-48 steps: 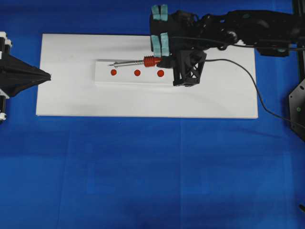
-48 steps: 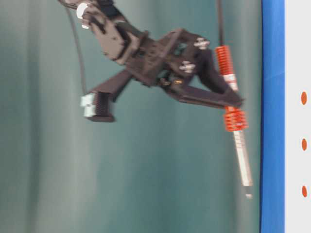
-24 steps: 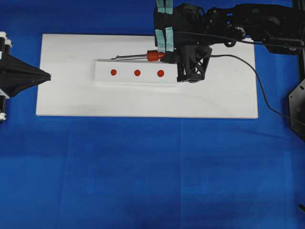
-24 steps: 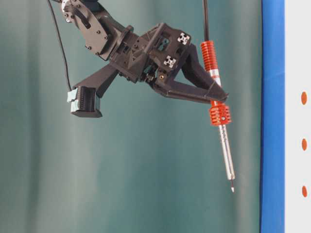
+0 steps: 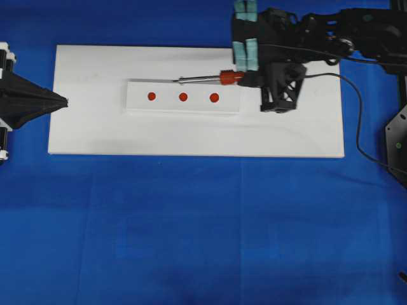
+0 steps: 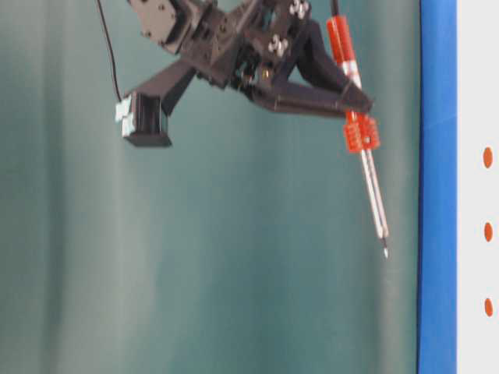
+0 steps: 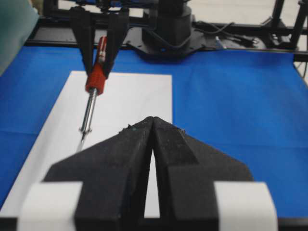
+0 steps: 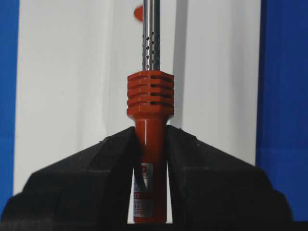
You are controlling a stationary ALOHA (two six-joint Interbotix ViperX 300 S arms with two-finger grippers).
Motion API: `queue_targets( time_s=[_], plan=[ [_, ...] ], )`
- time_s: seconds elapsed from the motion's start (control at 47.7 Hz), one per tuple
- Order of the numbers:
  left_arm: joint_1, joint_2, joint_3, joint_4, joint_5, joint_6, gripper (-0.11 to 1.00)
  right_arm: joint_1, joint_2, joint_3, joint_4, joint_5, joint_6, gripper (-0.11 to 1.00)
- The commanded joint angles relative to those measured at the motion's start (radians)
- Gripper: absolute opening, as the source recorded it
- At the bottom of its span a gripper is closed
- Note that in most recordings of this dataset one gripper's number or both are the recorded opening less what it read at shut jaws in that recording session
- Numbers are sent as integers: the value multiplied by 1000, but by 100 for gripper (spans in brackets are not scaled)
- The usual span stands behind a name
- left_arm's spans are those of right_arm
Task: Touch the tip of the soldering iron to the mark.
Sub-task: 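Raise the iron and shift it right above the strip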
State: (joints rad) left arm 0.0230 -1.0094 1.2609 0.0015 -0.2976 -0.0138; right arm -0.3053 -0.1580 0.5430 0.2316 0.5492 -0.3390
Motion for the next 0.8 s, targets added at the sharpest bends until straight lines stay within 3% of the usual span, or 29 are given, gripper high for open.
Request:
queue_targets(
  time_s=[0.0,0.252,0.776],
  plan=[
    [2,6,-11,0,-14,0,0,-11,-52,14,-2,-3,6,6],
    [2,9,-11,0,-23,0,0,-15,-103,69,-11,-2,8,6],
    [2,8,-9,2,-25,0,0,-15,-100,66,-11,-6,9,6]
  ],
)
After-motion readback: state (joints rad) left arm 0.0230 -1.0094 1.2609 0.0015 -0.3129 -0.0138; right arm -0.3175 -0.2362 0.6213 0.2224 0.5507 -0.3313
